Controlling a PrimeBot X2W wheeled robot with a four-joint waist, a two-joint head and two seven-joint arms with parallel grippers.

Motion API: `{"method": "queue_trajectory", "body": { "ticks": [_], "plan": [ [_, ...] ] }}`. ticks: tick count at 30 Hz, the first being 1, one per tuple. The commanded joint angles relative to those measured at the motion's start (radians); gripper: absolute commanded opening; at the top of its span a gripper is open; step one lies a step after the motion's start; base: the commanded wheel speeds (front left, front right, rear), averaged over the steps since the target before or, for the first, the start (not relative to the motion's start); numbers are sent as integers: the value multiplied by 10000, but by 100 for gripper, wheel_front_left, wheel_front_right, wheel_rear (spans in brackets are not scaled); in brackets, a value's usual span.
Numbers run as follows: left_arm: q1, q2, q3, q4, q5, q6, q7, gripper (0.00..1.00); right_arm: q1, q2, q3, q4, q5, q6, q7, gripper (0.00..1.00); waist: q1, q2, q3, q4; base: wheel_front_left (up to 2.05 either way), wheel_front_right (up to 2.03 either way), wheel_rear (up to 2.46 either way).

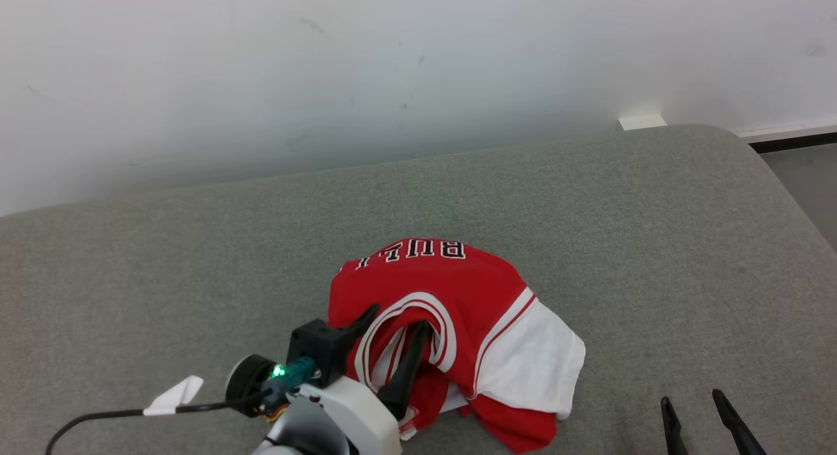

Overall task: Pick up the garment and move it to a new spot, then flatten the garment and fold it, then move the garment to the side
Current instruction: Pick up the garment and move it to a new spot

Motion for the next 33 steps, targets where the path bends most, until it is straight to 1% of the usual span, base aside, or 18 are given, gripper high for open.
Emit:
{"method": "queue_trajectory", "body": {
  "ticks": [1,7,12,17,21,24,28,33],
  "plan": [
    [162,105,7,-249,5,31,79,100,79,-17,-19,29,48,-25,7,100,0,0,-26,33,0,0,0],
    [276,115,-161,-1170,-36,59,298,100,89,-16,54,41,83,-25,8,100,0,0,-77,80,0,0,0],
    [252,65,-261,-1340,-215,20,507,100,49,-18,140,62,111,-25,8,100,0,0,-58,23,0,0,0],
    [-329,-7,-163,-998,-269,-78,612,100,-38,-16,135,38,107,-25,7,100,0,0,47,-47,0,0,0],
    [-1019,129,-146,-356,109,-87,714,100,-147,-16,192,38,89,-25,7,100,0,0,138,-128,0,0,0],
    [-1390,109,-227,91,238,-152,815,100,-191,-18,245,59,122,-25,7,100,0,0,203,-244,0,0,0],
    [-1532,175,-311,460,216,-244,977,100,-103,-15,203,84,112,-25,8,100,0,0,242,-368,0,0,0],
    [-1246,231,-356,787,-46,-328,1076,100,-75,-16,160,88,121,-25,7,100,0,0,294,-424,0,0,0]
  ]
}}
